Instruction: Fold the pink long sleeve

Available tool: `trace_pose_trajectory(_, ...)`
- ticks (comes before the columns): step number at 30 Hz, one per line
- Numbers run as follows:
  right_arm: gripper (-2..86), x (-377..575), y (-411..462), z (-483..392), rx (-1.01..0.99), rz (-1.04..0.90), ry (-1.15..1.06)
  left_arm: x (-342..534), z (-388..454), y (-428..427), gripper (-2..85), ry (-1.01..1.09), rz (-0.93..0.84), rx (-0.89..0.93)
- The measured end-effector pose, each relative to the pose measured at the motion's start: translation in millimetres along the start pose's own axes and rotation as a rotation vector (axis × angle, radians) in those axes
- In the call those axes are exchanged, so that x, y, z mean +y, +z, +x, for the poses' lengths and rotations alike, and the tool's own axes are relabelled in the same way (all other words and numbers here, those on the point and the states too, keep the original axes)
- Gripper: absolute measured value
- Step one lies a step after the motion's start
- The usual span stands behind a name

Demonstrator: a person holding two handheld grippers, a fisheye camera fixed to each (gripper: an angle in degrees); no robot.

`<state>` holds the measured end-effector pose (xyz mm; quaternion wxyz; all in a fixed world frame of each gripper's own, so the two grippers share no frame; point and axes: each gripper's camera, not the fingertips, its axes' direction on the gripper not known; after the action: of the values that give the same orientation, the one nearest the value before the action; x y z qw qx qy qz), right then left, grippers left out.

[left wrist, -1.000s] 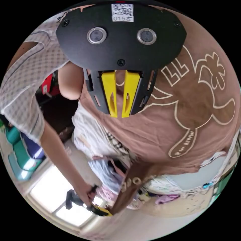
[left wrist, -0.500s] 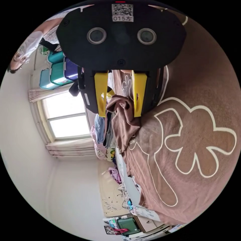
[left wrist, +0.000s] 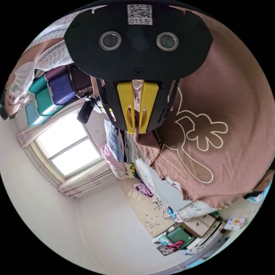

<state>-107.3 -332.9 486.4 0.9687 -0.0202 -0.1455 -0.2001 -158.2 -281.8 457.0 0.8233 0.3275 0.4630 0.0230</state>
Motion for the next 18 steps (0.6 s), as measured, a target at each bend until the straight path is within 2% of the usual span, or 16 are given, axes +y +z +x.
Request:
trace_pose_trajectory(3, 0.0, 8.7, 12.1, -13.5, -0.036, -0.054, -0.090, 3.6, 13.7, -22.1, -0.2, 0.060, -0.028, -0.038)
trace_pose_trajectory(5, -0.3, 18.1, 21.9, -21.6, -0.050, -0.100, -0.145, 7.1, 30.8, -30.1, -0.3, 0.120, -0.072, -0.126)
trace_pose_trajectory(13, -0.9, 54.9, 34.9, -23.3, -0.109, -0.177, -0.254, 44.0, 54.7, -35.7, -0.2, 0.166, -0.196, -0.277)
trace_pose_trajectory(18, -1.0, 78.9, 42.2, -22.9, -0.097, -0.234, -0.312, 57.6, 50.1, -30.3, -0.2, 0.130, -0.268, -0.264)
